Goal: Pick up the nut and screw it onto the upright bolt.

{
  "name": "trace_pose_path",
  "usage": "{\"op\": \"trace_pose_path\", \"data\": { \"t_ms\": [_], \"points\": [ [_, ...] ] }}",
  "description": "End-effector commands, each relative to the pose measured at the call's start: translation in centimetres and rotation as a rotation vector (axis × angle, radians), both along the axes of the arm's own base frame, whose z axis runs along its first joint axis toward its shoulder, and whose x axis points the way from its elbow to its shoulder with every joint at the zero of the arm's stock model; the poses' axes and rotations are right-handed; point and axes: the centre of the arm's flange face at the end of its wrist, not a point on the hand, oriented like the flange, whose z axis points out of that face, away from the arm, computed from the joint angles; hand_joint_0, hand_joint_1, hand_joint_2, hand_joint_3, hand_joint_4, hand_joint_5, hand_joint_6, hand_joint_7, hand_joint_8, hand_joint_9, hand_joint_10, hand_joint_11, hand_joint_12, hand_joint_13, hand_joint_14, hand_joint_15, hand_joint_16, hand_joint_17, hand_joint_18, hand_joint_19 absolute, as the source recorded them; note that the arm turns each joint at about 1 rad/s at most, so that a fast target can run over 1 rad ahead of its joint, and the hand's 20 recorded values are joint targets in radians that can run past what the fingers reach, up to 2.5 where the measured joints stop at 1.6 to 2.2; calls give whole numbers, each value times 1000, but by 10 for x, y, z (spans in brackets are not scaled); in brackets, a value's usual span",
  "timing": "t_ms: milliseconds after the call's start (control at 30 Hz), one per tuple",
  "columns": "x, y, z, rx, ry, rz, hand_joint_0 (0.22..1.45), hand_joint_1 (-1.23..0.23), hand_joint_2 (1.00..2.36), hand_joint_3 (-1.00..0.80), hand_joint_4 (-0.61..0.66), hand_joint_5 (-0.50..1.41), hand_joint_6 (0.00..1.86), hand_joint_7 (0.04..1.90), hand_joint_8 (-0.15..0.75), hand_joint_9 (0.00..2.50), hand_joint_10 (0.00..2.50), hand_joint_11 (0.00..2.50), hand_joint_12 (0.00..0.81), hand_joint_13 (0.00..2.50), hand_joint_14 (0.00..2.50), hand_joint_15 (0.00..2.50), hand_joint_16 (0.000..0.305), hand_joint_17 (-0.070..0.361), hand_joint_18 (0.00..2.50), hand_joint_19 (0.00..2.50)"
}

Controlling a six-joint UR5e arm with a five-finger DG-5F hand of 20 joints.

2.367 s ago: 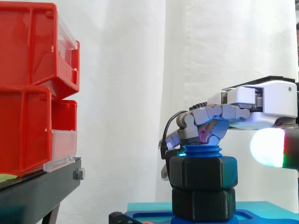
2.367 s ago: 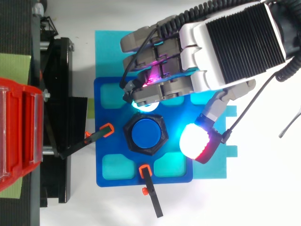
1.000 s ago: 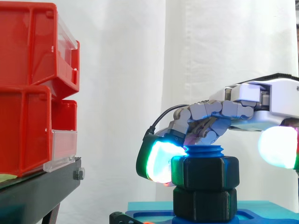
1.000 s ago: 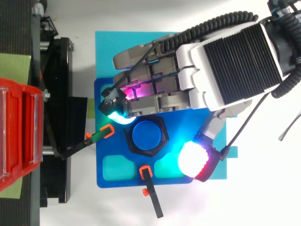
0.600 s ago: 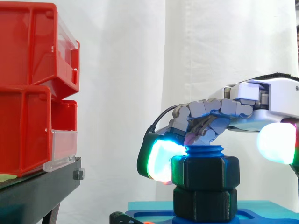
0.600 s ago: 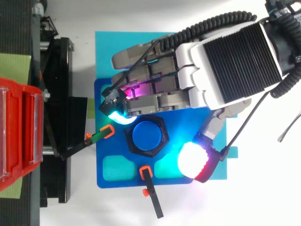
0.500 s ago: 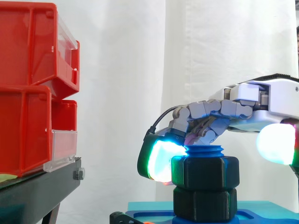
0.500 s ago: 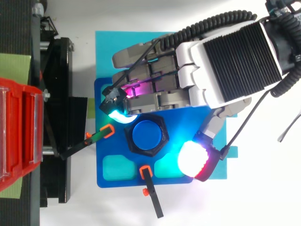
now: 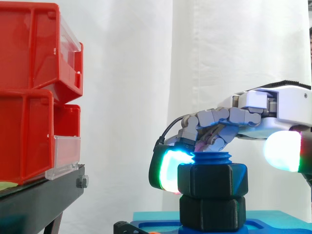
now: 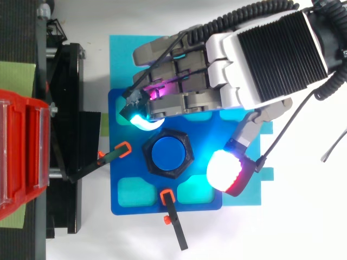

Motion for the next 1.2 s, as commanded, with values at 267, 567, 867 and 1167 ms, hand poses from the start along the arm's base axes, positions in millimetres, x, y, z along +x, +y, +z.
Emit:
{"op": "trace_pose_path", "data": {
  "t_ms": [267, 567, 867, 1167],
  "points": [
    [-2, -8, -1, 1, 7, -8, 460, -186, 1000, -500, 237, -8, 505, 1150, 207, 815, 0, 0, 209, 711, 0, 0, 32, 71, 372, 91],
    [-2, -8, -2, 1, 7, -10, 461, -188, 1000, -500, 245, -8, 505, 1149, 208, 817, 0, 0, 208, 713, 0, 0, 32, 71, 377, 89],
    [-2, -5, -2, 1, 15, -7, 461, -190, 1000, -500, 233, -4, 505, 1203, 207, 817, 0, 0, 208, 719, 0, 0, 32, 72, 383, 85],
    [-3, -2, -2, 2, 26, -2, 464, -194, 1000, -500, 220, 7, 505, 1262, 208, 835, 0, 0, 204, 733, 0, 0, 31, 71, 387, 87]
  ]
}}
